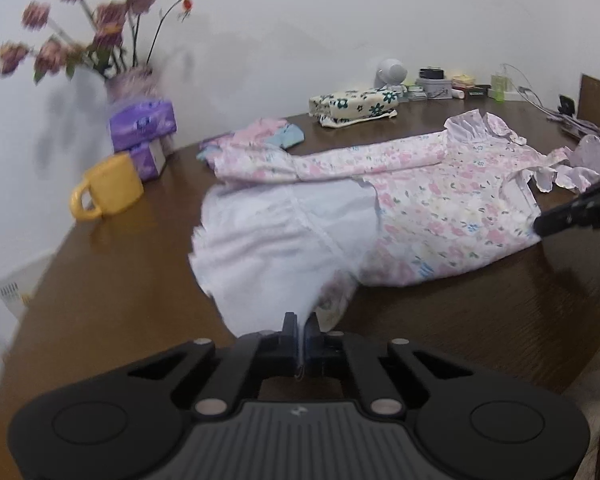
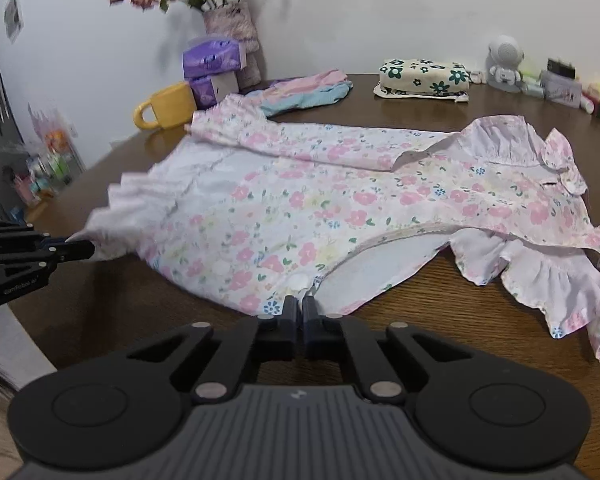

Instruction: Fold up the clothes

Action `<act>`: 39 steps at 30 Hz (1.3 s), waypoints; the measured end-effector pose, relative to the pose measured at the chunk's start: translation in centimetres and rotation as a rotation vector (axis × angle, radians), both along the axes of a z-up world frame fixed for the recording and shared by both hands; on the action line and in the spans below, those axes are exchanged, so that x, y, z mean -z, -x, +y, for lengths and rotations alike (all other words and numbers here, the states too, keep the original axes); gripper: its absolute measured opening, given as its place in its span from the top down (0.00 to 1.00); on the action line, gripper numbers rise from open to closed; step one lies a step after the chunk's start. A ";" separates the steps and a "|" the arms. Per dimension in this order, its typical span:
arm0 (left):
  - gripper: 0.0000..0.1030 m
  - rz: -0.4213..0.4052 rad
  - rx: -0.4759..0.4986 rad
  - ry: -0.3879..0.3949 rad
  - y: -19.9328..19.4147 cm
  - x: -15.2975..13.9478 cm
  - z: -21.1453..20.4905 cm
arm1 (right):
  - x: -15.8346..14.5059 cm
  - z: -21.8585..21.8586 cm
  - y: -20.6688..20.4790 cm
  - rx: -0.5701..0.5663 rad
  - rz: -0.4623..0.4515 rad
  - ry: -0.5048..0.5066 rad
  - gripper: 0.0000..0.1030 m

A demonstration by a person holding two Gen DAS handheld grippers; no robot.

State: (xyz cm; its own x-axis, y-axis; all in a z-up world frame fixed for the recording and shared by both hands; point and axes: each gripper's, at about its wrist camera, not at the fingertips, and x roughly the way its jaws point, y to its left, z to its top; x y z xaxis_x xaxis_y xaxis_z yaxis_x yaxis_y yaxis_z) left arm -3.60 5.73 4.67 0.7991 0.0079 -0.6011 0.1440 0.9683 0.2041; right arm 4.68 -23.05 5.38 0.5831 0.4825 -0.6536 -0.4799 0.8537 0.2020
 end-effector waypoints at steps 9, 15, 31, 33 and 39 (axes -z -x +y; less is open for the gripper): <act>0.98 0.059 0.174 -0.038 -4.3 -3.5 2.1 | -1.5 -0.8 -3.5 0.040 -0.032 0.001 0.98; 0.91 0.154 0.180 -0.009 -9.0 -2.2 3.7 | 0.3 -0.1 -6.2 0.083 0.019 0.007 0.98; 0.52 0.239 0.041 0.574 -8.3 0.6 10.5 | 1.3 -3.9 -5.5 0.077 0.071 -0.166 0.63; 0.54 0.232 0.042 0.601 -8.3 0.7 10.6 | 1.6 -3.8 -5.6 0.051 0.072 -0.184 0.63; 0.97 0.255 0.090 0.646 -9.1 0.7 10.3 | 1.9 -3.0 -6.7 -0.015 0.130 -0.211 0.98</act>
